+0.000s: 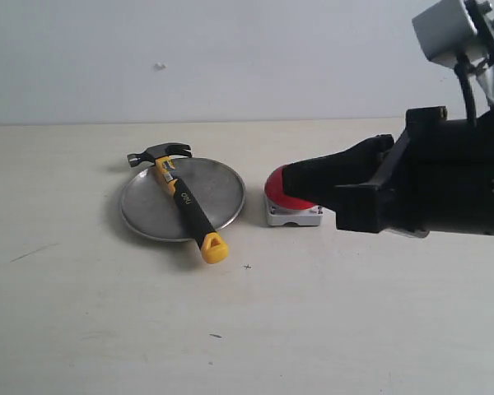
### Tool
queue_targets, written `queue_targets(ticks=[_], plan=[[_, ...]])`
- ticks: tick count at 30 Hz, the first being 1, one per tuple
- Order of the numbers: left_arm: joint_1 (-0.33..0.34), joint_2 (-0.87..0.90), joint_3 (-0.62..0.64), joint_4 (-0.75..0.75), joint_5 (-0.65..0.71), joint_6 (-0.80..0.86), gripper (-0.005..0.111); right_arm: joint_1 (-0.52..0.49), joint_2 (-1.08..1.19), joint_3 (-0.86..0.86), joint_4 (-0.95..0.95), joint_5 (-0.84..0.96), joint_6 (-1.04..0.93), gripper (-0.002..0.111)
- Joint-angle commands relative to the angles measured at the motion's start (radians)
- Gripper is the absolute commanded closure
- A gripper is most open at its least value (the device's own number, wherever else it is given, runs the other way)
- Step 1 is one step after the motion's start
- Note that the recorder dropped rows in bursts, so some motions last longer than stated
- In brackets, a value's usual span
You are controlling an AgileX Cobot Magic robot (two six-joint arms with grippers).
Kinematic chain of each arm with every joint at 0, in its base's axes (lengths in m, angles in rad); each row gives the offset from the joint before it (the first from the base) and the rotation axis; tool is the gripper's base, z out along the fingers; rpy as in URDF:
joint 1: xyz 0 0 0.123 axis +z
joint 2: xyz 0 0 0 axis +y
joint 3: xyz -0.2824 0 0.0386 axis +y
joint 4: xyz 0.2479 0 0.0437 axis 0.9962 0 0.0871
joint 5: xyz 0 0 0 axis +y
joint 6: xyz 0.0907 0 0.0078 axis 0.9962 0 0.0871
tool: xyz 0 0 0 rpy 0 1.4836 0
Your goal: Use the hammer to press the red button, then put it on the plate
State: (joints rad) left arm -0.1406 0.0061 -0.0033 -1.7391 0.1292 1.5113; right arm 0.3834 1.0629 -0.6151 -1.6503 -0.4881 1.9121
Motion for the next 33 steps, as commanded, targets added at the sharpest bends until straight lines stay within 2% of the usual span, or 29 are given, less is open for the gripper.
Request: queue_targets(ticks=[1, 6, 18, 30, 33], plan=[[0.001, -0.006, 0.003, -0.005, -0.001, -0.002, 0.107, 0.001, -0.022, 0.006, -0.005, 0.024, -0.092, 0.108], [0.001, -0.006, 0.003, -0.005, -0.001, -0.002, 0.107, 0.001, -0.027, 0.006, 0.072, 0.028, -0.087, 0.108], [0.001, -0.006, 0.003, -0.005, -0.001, -0.002, 0.107, 0.001, -0.137, 0.076, 0.06, 0.021, -0.096, 0.108], [0.001, -0.006, 0.003, -0.005, -0.001, -0.002, 0.107, -0.001, -0.564, 0.262, 0.06, 0.119, -0.115, 0.108], [0.001, -0.006, 0.003, -0.005, -0.001, -0.002, 0.107, -0.04, -0.669, 0.288, 0.042, 0.155, -0.117, 0.108]])
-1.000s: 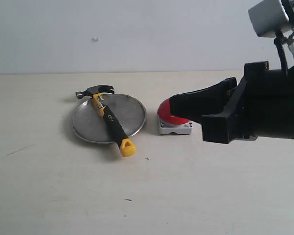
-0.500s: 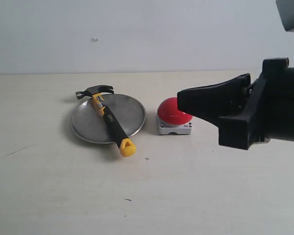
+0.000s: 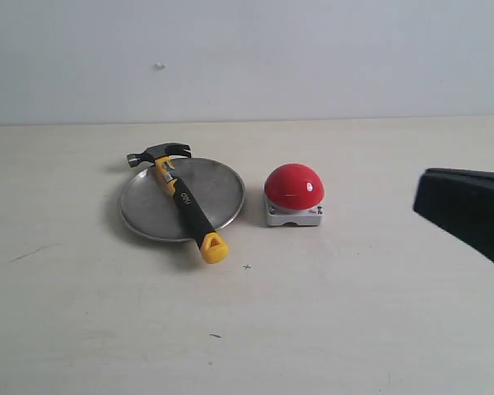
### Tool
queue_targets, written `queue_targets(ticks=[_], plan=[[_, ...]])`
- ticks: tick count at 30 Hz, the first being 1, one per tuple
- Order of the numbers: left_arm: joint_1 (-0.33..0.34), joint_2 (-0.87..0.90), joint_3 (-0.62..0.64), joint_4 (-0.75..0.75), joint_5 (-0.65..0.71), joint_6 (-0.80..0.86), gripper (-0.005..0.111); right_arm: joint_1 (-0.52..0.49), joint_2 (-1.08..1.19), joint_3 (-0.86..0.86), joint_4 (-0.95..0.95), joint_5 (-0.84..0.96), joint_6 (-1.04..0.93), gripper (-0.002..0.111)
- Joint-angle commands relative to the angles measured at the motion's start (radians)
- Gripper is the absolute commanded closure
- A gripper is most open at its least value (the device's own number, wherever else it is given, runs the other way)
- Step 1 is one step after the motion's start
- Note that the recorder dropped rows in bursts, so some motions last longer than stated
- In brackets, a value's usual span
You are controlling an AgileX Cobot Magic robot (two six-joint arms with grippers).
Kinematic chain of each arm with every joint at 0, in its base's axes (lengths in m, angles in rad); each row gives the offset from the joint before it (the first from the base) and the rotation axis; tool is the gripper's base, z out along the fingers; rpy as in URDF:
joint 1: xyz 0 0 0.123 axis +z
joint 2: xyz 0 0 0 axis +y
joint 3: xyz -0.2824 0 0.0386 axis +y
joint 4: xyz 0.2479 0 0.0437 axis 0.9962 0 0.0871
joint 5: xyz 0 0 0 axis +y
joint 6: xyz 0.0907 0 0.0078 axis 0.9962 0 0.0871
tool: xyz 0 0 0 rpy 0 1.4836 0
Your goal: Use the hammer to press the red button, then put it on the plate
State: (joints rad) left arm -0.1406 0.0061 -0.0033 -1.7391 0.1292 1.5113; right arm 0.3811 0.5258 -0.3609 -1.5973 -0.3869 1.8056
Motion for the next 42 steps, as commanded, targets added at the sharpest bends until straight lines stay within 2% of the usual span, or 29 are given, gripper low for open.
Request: queue_targets(ticks=[1, 9, 15, 23, 28, 42], plan=[[0.001, -0.006, 0.003, -0.005, -0.001, -0.002, 0.107, -0.056, -0.164, 0.043, -0.027, 0.061, -0.011, 0.108], [0.001, -0.006, 0.003, -0.005, -0.001, -0.002, 0.107, -0.078, -0.236, 0.087, -0.147, 0.066, -0.007, 0.108], [0.001, -0.006, 0.003, -0.005, -0.001, -0.002, 0.107, -0.078, -0.236, 0.128, -0.147, 0.068, -0.007, 0.108], [0.001, -0.006, 0.003, -0.005, -0.001, -0.002, 0.107, -0.078, -0.283, 0.22, -0.108, 0.287, -0.007, 0.108], [0.001, -0.006, 0.003, -0.005, -0.001, -0.002, 0.107, -0.078, -0.363, 0.265, -0.147, 0.299, 0.055, 0.108], [0.001, -0.006, 0.003, -0.005, -0.001, -0.002, 0.107, -0.078, -0.42, 0.263, -0.147, 0.291, 0.054, 0.108]])
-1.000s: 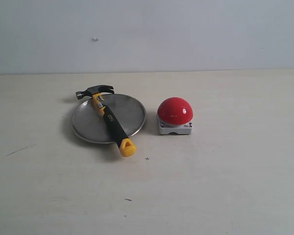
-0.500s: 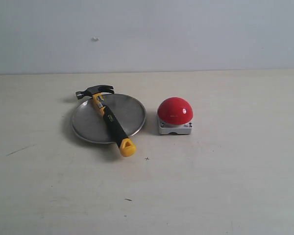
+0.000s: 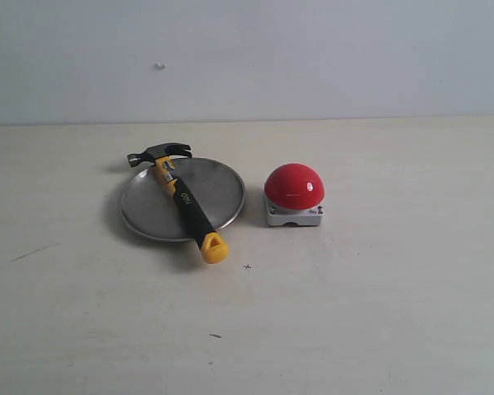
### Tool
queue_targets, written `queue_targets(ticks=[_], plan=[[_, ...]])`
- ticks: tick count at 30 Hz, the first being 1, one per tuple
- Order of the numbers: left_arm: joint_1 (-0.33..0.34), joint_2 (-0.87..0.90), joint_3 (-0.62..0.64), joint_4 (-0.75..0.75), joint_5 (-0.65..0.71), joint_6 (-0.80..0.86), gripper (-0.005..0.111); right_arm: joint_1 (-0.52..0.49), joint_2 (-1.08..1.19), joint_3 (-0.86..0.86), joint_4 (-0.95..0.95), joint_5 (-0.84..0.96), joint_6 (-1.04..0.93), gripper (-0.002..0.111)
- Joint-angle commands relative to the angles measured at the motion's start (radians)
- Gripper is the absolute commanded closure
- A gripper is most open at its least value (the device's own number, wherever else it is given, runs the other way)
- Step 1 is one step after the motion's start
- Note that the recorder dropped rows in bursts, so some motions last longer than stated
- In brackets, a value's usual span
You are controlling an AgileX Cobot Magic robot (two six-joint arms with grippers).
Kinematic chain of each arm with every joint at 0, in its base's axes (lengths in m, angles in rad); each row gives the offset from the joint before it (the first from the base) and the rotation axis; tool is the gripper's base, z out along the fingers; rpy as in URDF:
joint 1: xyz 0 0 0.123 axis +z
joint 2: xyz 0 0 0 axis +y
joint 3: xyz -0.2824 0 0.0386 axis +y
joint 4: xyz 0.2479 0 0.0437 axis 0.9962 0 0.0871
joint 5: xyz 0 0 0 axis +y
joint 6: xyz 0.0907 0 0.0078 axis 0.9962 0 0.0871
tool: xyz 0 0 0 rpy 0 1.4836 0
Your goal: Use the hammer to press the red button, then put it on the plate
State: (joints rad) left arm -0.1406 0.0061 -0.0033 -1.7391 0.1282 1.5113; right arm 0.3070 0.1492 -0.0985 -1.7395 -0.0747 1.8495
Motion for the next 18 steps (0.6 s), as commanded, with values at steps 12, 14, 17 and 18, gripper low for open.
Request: queue_targets(ticks=[12, 14, 17, 18], plan=[[0.001, -0.006, 0.003, -0.005, 0.0, -0.002, 0.107, -0.004, -0.069, 0.0, 1.506, 0.146, -1.43, 0.108], [0.001, -0.006, 0.003, -0.005, 0.0, -0.002, 0.107, -0.004, -0.069, 0.0, 1.74, 0.157, -1.727, 0.108], [0.001, -0.006, 0.003, -0.005, 0.0, -0.002, 0.107, -0.004, -0.069, 0.0, 1.865, 0.159, -1.928, 0.108], [0.001, -0.006, 0.003, -0.005, 0.0, -0.002, 0.107, -0.004, -0.069, 0.0, 1.865, 0.167, -1.934, 0.108]])
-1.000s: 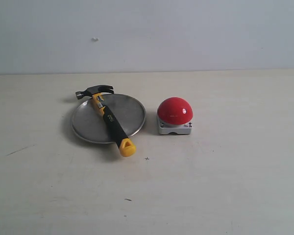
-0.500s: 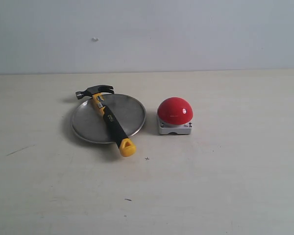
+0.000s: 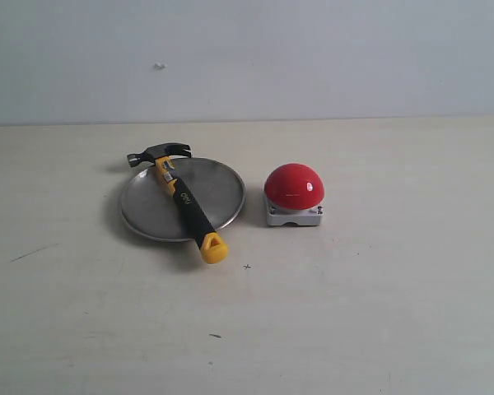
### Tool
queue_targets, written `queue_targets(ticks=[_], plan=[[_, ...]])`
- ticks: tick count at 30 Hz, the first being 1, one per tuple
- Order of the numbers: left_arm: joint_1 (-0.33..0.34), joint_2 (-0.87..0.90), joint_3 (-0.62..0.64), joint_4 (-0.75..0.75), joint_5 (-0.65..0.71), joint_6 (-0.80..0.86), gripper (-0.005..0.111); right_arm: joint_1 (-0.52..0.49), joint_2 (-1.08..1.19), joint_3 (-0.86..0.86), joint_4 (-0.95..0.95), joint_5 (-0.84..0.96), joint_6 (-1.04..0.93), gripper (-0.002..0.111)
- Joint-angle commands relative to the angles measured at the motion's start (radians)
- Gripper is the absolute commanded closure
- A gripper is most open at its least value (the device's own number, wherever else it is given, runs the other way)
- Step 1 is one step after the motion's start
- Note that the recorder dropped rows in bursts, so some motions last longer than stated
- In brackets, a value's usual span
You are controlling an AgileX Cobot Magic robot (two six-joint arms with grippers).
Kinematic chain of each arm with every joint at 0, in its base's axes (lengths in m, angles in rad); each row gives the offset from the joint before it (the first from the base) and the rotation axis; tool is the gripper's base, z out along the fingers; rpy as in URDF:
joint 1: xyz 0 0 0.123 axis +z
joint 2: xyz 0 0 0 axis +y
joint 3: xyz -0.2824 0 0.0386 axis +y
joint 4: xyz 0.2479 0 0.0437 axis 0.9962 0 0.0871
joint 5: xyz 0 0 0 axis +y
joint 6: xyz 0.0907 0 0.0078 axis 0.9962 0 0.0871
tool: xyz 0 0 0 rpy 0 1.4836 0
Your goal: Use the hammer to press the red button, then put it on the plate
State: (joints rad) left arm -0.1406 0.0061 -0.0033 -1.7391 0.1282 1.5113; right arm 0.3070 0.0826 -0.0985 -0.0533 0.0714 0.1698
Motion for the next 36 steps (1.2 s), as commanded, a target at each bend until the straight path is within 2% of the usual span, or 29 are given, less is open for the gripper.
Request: queue_targets(ticks=[1, 6, 13, 23, 36], plan=[[0.001, -0.006, 0.003, -0.005, 0.0, -0.002, 0.107, -0.004, -0.003, 0.0, 0.175, 0.036, -0.254, 0.108], [0.001, -0.006, 0.003, -0.005, 0.0, -0.002, 0.107, -0.004, -0.003, 0.0, 0.14, 0.123, -0.256, 0.108], [0.001, -0.006, 0.003, -0.005, 0.0, -0.002, 0.107, -0.024, -0.011, 0.002, 0.096, 0.144, -0.256, 0.108], [0.001, -0.006, 0.003, -0.005, 0.0, -0.002, 0.107, -0.192, -0.054, 0.094, 0.1, 0.137, -0.247, 0.108], [0.001, -0.006, 0.003, -0.005, 0.0, -0.002, 0.107, -0.375, -0.069, 0.098, 0.072, 0.211, -0.25, 0.108]])
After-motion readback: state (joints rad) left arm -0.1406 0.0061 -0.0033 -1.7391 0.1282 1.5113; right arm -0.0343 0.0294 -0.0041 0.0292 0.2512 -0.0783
